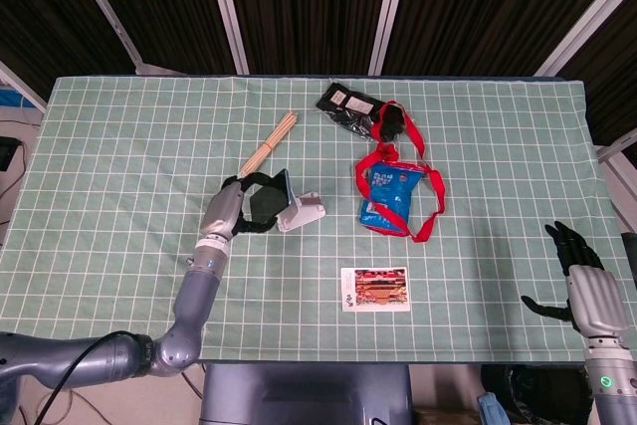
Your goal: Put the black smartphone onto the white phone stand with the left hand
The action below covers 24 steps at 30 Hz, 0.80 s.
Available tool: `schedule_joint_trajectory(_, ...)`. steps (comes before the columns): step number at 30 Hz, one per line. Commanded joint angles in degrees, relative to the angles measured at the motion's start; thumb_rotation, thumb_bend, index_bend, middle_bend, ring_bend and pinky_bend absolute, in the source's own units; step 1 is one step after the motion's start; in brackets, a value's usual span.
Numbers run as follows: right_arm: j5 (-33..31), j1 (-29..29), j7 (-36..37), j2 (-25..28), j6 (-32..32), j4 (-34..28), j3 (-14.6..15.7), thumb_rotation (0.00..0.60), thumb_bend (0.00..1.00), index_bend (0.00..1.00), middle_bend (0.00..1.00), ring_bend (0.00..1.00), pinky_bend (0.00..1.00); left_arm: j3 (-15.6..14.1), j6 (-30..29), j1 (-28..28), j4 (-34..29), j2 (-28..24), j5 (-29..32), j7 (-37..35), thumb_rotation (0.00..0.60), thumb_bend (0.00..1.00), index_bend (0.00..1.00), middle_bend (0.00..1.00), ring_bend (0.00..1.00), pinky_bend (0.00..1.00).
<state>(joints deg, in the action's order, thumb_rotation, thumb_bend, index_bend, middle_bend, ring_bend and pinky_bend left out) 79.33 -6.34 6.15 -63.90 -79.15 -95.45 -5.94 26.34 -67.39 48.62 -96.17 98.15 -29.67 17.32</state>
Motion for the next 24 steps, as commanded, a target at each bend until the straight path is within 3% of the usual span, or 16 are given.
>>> schedule_joint_trajectory(1, -0.07, 0.01, 0.18, 0.06, 0.11, -0.05, 0.02, 0.6, 0.11, 0.0, 0.0, 0.0, 0.15, 1.14, -1.16, 0.44, 0.44, 1.68, 0.57, -1.34, 0.6, 0.37, 0.63, 0.7, 0.16, 0.0)
schedule_joint_trajectory(8, -0.12, -0.05, 0.47, 0.19, 0.35, -0.19, 0.04, 0.6, 0.11, 0.0, 0.0, 0.0, 0.15, 3.44, -1.69, 0.57, 2.02, 4.06, 2.5, -3.68, 0.6, 0.37, 0.63, 0.7, 0.16, 0.0)
schedule_joint_trajectory(24, -0.38, -0.11, 0.79, 0.36, 0.72, -0.34, 0.04, 0.6, 0.11, 0.0, 0.0, 0.0, 0.15, 4.73, 0.06, 1.76, 7.31, 7.64, 2.9, -5.15, 0.6, 0.37, 0.62, 0.7, 0.16, 0.0)
